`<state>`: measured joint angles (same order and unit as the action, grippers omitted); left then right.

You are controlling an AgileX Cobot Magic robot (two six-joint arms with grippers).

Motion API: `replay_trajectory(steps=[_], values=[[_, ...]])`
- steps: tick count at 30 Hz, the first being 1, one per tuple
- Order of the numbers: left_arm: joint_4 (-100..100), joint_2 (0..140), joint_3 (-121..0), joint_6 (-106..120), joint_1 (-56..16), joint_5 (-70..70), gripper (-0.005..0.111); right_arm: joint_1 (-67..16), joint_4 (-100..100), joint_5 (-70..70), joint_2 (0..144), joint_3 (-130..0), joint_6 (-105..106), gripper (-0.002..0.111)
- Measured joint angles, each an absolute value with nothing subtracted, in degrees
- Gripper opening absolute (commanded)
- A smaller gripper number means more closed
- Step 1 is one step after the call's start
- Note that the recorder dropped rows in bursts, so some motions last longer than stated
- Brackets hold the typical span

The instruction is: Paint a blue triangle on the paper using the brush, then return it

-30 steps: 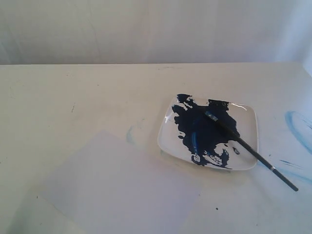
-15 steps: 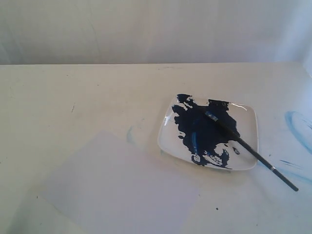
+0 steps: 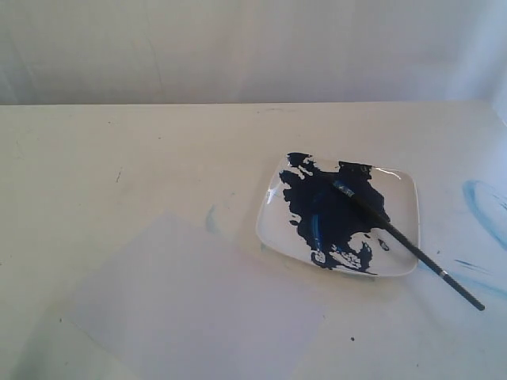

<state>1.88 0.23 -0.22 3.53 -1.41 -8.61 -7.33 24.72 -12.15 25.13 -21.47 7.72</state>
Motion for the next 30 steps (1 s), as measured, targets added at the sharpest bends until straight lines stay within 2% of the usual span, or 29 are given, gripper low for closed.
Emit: replay_trajectory(steps=[3,9,11,14,17,23,30], values=[[1.9,0.2,-0.2,3.5,-1.4,-8.6,0.000,-7.3,31.8,-17.5,30.7,-23.6,8.9,0.000],[1.9,0.2,-0.2,3.5,-1.4,-8.6,0.000,-7.3,44.0,-38.6,40.0,-24.9,28.9,0.000],[1.9,0.2,-0.2,3.5,-1.4,-8.6,0.000,-7.3,44.7,-41.5,42.5,-24.9,31.1,0.000],[1.9,0.2,-0.2,3.5,-1.4,-8.6,0.000,-7.3,49.4,-40.3,46.5,-24.7,31.1,0.000],[1.9,0.2,-0.2,3.5,-1.4,-8.6,0.000,-7.3,59.4,-33.5,52.6,-22.5,31.0,0.000],[1.9,0.2,-0.2,3.5,-1.4,-8.6,0.000,-7.3,66.5,-22.9,60.5,-19.9,28.2,0.000],[1.9,0.2,-0.2,3.5,-1.4,-8.6,0.000,-7.3,76.6,-20.7,67.3,-19.6,26.6,0.000]])
